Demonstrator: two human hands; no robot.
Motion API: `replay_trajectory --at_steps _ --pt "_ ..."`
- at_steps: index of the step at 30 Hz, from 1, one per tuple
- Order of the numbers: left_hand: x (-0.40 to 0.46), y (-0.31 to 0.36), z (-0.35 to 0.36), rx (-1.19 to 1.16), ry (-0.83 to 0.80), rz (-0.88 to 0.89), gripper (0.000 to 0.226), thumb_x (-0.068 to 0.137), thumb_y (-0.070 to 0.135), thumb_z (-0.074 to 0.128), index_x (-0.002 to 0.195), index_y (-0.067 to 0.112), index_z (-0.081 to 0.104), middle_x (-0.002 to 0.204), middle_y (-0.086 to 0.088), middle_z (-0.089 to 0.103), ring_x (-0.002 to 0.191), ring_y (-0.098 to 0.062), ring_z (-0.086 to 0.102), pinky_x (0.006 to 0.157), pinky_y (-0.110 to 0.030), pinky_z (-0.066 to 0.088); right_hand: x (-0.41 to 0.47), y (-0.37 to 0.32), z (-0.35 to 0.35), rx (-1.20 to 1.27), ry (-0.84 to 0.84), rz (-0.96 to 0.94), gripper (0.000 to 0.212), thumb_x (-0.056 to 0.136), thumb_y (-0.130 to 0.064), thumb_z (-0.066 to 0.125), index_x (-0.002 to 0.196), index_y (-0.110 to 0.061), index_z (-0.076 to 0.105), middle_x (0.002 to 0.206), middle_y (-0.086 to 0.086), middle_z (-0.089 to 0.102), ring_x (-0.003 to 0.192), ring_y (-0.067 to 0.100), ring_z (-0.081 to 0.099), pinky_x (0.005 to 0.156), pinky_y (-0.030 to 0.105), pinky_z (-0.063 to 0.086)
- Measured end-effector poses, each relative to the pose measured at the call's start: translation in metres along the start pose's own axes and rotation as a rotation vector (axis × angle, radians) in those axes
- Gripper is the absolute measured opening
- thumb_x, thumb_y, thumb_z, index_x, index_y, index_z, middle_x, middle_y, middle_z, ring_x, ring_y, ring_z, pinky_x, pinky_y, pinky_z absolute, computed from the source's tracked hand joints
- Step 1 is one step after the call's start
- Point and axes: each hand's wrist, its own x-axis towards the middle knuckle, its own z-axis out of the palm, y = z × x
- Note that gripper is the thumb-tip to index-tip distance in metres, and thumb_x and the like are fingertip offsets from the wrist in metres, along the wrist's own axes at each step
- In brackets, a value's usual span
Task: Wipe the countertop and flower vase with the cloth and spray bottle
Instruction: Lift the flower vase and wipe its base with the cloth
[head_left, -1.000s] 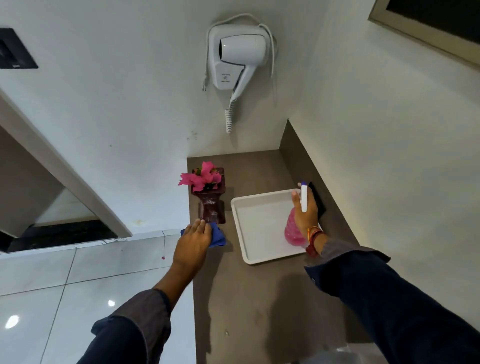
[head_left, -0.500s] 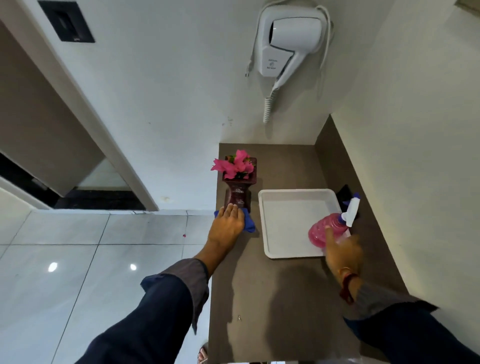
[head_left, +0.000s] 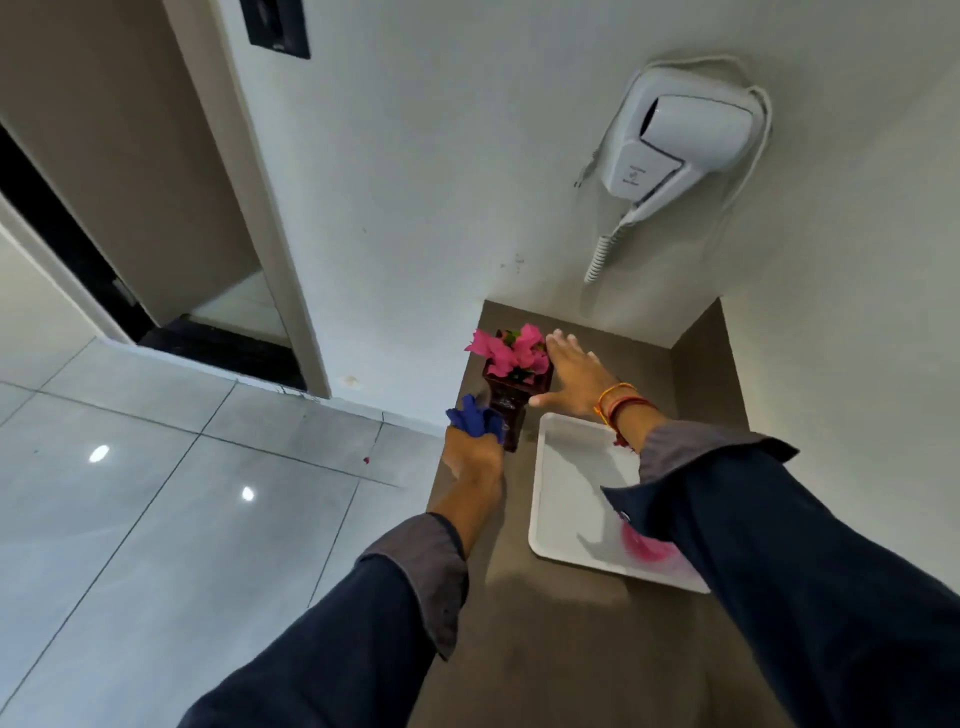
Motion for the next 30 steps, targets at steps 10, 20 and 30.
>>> replay_trajectory --at_steps 10,20,30 --pt "0.01 0.002 0.041 0.267 0.08 0.083 0.046 0.087 0.003 0.063 0.13 0.009 0.051 0.122 -0.017 0.066 0.108 -0.037 0.064 0.092 -0.045 0.057 0.02 -0.009 -0.015 0.111 -0.138 -0.034 0.095 0.085 -0.045 0.074 0.159 -0.016 0.021 0.166 0.019 0.02 0.155 0.036 0.011 0.124 0.046 0.02" --pt "0.004 0.002 0.032 0.454 0.069 0.35 0.045 0.092 -0.003 0.055 0.135 0.004 0.044 0.124 -0.02 0.06 0.113 -0.036 0.058 0.096 -0.043 0.049 0.016 -0.014 0.0 0.37 -0.048 0.024 0.1 0.069 -0.049 0.086 0.152 -0.022 0.037 0.166 0.016 0.022 0.155 0.034 0.016 0.124 0.05 0.024" --pt "0.025 0.004 0.041 0.37 -0.039 0.373 0.064 0.098 0.013 0.053 0.154 0.016 0.022 0.158 -0.011 0.036 0.144 -0.031 0.036 0.117 -0.051 0.038 0.025 -0.017 -0.002 0.417 -0.133 0.125 0.1 0.064 -0.041 0.091 0.15 -0.021 0.044 0.166 0.015 0.022 0.143 0.038 0.041 0.12 0.049 0.033"
